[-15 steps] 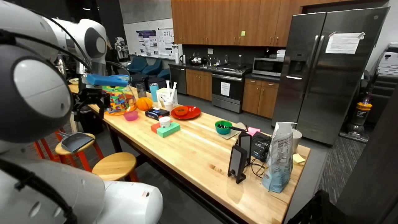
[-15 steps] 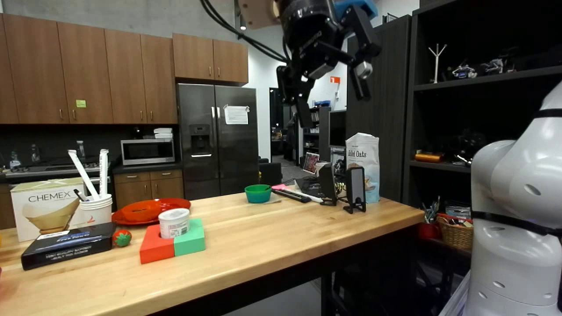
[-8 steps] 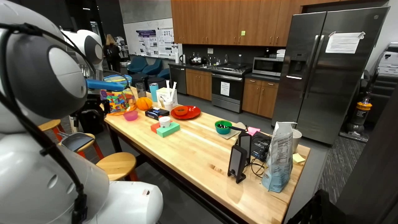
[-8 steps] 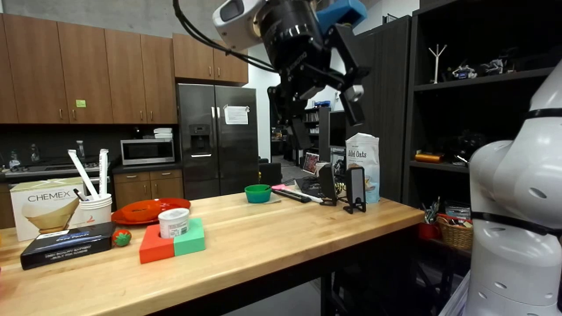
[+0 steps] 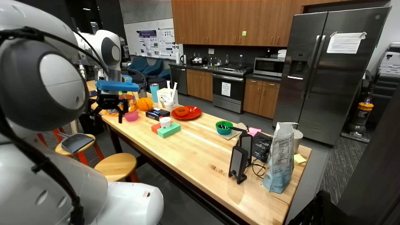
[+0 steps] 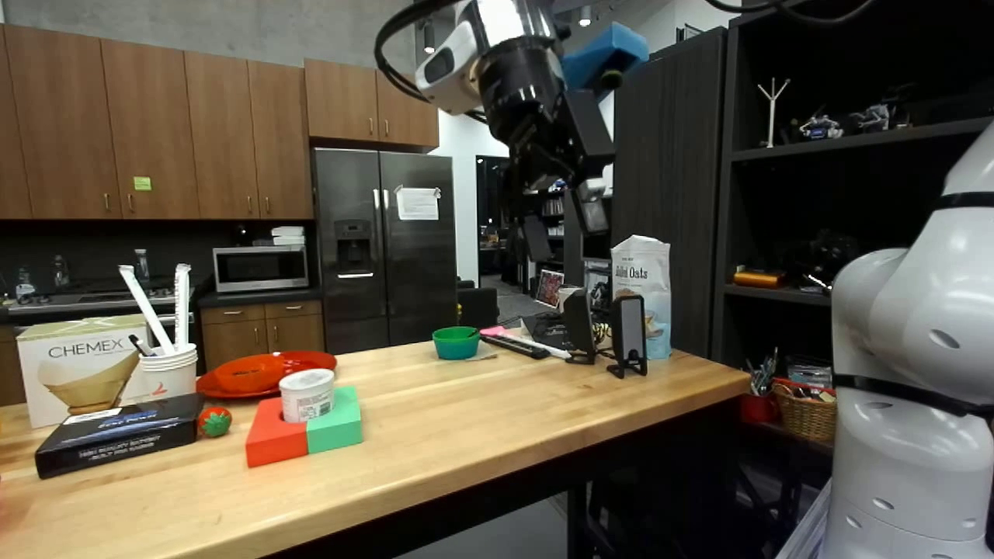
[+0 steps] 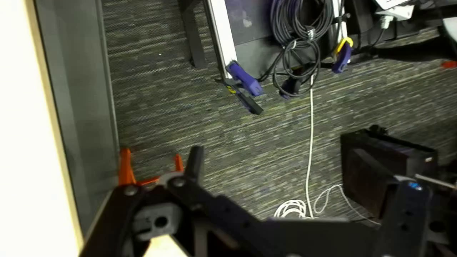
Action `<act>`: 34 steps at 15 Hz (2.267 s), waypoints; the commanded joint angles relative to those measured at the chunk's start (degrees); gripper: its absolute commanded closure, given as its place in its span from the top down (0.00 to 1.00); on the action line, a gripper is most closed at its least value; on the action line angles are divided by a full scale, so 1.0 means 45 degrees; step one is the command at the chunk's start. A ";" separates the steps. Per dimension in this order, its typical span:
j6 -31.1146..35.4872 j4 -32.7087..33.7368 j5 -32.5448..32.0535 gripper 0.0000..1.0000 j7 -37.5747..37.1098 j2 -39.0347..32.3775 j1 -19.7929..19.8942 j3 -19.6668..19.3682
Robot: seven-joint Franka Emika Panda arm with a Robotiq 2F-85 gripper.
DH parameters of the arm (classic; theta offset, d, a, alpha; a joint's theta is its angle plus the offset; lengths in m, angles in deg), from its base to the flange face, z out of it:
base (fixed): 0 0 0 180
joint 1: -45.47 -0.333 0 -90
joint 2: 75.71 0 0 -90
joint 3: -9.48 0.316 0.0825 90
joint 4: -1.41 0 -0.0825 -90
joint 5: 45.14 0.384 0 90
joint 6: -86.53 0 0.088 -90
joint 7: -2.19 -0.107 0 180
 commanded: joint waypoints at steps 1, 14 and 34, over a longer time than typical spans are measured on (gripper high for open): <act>0.1083 -0.1086 -0.1178 1.00 -0.1170 0.1122 0.0202 -0.0137; 0.1969 -0.2362 -0.2672 1.00 -0.9248 0.2246 0.0526 0.0964; 0.2353 -0.2213 -0.0264 1.00 -1.2245 0.2145 0.0805 0.1301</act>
